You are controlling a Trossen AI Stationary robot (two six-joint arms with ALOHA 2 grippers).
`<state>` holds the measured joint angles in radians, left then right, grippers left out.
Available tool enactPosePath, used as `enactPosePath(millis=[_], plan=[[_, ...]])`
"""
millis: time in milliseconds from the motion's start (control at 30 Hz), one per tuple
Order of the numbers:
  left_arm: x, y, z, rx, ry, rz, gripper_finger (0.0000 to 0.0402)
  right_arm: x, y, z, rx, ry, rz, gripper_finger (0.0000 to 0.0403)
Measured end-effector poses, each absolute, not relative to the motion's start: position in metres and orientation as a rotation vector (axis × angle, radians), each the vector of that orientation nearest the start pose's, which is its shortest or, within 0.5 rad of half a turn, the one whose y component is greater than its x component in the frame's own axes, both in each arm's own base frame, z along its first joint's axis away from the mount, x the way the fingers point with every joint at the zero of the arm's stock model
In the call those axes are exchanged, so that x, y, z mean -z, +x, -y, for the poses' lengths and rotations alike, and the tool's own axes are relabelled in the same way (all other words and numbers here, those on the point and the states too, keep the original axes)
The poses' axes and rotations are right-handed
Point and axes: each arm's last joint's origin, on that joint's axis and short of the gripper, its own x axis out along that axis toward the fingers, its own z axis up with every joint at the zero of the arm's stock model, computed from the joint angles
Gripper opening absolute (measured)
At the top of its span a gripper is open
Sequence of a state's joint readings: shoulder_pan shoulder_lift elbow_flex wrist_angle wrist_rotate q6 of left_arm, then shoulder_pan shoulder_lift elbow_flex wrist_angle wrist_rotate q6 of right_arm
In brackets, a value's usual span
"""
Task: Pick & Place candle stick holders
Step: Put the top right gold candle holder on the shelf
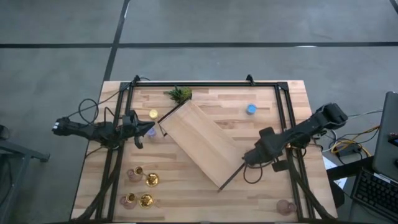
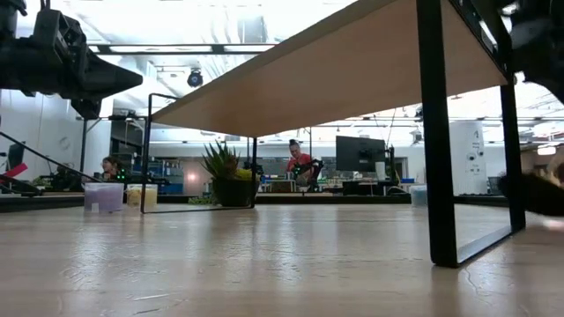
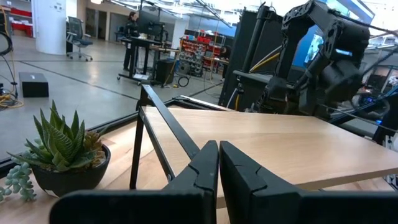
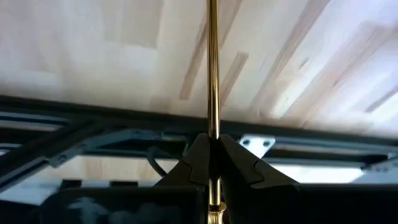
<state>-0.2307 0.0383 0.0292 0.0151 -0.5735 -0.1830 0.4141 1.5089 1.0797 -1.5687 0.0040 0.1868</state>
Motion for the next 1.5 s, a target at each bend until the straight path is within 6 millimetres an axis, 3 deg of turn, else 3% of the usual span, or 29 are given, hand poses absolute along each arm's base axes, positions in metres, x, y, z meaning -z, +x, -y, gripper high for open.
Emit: enactPosePath(millis=[200, 367, 467, 733, 867, 1033, 1200, 1500], plan=[[-0.172, 0.095, 0.006, -0.341, -0.184, 0.037, 0.0019, -0.254, 0.182, -0.080, -0.131, -0.264, -1.865, 0.0013], [-0.172, 0.095, 0.006, -0.341, -0.184, 0.037, 0.0019, -0.274, 0.167, -0.078, -0.229, -0.084, -1.801, 0.0013], [-0.172, 0.095, 0.006, -0.341, -0.184, 0.037, 0.0019, -0.281, 0.156, -0.076, -0.225, 0.046, -1.790, 0.0013], [-0.172, 0.095, 0.006, -0.341, -0.184, 0.037, 0.0019, -0.294, 0.135, -0.073, -0.007, 0.562, -1.838, 0.0013], [-0.172, 0.095, 0.006, -0.341, -0.184, 0.038, 0.0019, -0.299, 0.130, -0.075, -0.004, 0.764, -1.909, 0.0013], [-0.172, 0.095, 0.006, -0.341, -0.184, 0.038, 0.0019, -0.290, 0.133, -0.079, 0.041, 0.884, -2.013, 0.0013], [-0.172, 0.095, 0.006, -0.341, -0.184, 0.038, 0.0019, -0.264, 0.141, -0.087, 0.079, 0.991, -2.148, 0.0013], [-0.172, 0.095, 0.006, -0.341, -0.184, 0.038, 0.0019, -0.222, 0.172, -0.106, 0.037, 1.162, -2.240, 0.0013]])
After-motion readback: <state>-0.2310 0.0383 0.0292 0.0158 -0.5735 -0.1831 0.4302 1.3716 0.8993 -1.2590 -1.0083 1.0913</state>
